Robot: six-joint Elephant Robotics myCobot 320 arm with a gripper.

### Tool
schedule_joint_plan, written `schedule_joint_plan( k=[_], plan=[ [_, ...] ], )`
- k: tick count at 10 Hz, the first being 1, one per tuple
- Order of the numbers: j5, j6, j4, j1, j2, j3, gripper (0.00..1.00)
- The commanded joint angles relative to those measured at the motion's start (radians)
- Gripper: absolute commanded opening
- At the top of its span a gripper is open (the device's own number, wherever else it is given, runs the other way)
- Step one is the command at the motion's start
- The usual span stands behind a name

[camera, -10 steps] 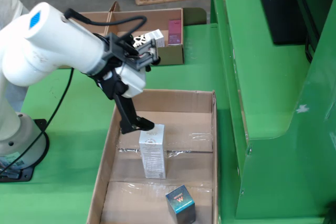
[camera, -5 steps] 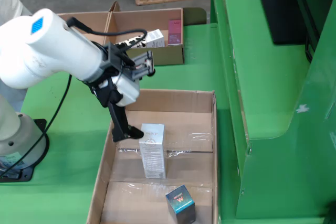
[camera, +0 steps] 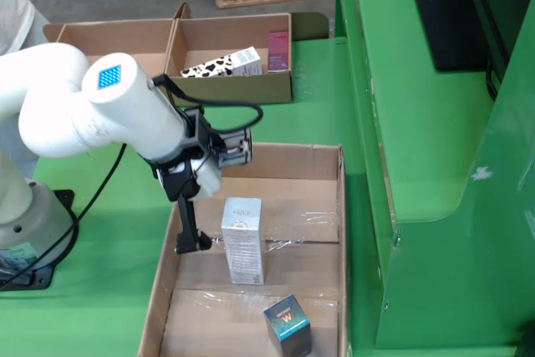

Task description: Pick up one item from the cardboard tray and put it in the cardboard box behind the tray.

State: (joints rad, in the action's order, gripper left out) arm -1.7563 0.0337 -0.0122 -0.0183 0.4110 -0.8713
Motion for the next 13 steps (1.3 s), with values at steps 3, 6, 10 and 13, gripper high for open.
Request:
schedule_joint_plan(
  k=[3, 6, 10, 13],
  plan=[
    [-0.005, -0.005, -0.012, -0.003, -0.027, -0.174, 1.00],
    [-0.005, -0.005, -0.012, -0.003, -0.027, -0.174, 1.00],
    [-0.005, -0.005, -0.012, -0.003, -0.027, -0.174, 1.00],
    [-0.008, -0.014, 0.031, 0.001, 0.005, -0.099, 1.00]
  ],
)
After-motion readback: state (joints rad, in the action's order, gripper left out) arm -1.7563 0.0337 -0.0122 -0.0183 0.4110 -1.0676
